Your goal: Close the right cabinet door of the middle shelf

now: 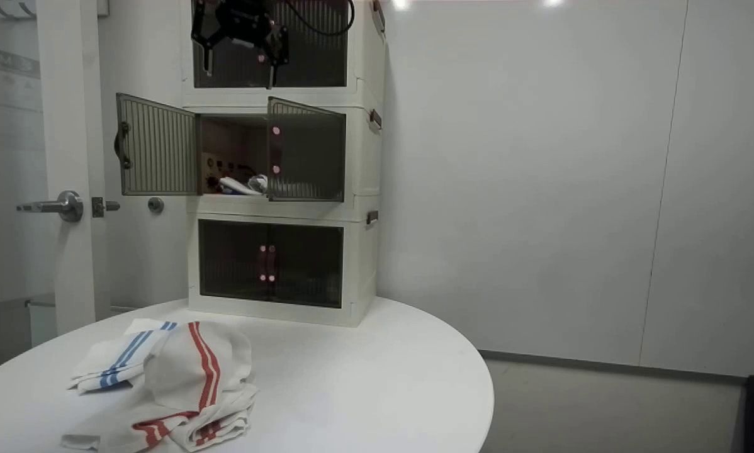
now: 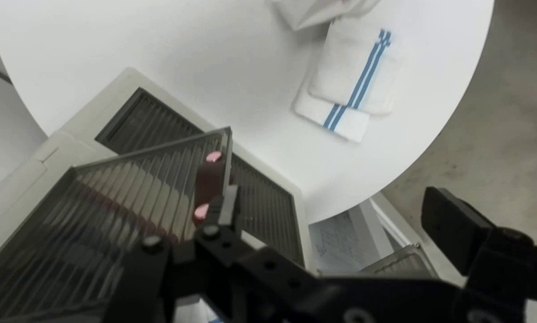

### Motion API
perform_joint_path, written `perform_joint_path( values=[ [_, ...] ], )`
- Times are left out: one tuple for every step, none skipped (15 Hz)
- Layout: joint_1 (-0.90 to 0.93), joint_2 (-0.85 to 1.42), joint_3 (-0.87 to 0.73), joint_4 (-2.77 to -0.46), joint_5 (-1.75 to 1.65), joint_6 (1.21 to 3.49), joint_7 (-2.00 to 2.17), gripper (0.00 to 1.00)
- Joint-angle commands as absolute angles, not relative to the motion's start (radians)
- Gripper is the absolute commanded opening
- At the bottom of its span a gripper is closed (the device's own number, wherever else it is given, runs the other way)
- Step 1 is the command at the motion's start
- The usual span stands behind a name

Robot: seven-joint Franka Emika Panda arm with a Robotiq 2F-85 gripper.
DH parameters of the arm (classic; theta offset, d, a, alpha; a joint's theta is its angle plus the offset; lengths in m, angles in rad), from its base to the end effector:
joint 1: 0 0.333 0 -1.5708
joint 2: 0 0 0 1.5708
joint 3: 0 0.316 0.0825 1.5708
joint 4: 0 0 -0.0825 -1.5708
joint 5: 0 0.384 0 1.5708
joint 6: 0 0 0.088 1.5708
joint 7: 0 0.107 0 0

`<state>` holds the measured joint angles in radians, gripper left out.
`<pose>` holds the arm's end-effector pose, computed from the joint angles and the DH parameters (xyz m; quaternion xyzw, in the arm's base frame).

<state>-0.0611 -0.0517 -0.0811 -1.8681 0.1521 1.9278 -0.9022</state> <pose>0.5539 -0.0695 0.5437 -0.9328 -0.3482 -0.0852 0.0371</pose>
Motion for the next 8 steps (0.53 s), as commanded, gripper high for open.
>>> perform_joint_path(
  values=[
    [-0.088, -0.058, -0.111, -1.795, 0.038, 1.788, -1.05, 1.0],
    [-0.094, -0.067, -0.115, -1.801, -0.017, 1.829, -1.07, 1.0],
    [-0.1, -0.073, -0.121, -1.806, -0.035, 1.874, -1.097, 1.0],
    [-0.104, -0.079, -0.127, -1.818, -0.027, 1.929, -1.121, 1.0],
    [-0.107, -0.085, -0.13, -1.835, -0.03, 1.994, -1.124, 1.0],
    [-0.107, -0.087, -0.133, -1.852, -0.025, 2.061, -1.129, 1.0],
    [-0.108, -0.086, -0.133, -1.874, -0.026, 2.129, -1.122, 1.0],
    [-0.108, -0.081, -0.133, -1.89, -0.018, 2.182, -1.117, 1.0]
  ],
)
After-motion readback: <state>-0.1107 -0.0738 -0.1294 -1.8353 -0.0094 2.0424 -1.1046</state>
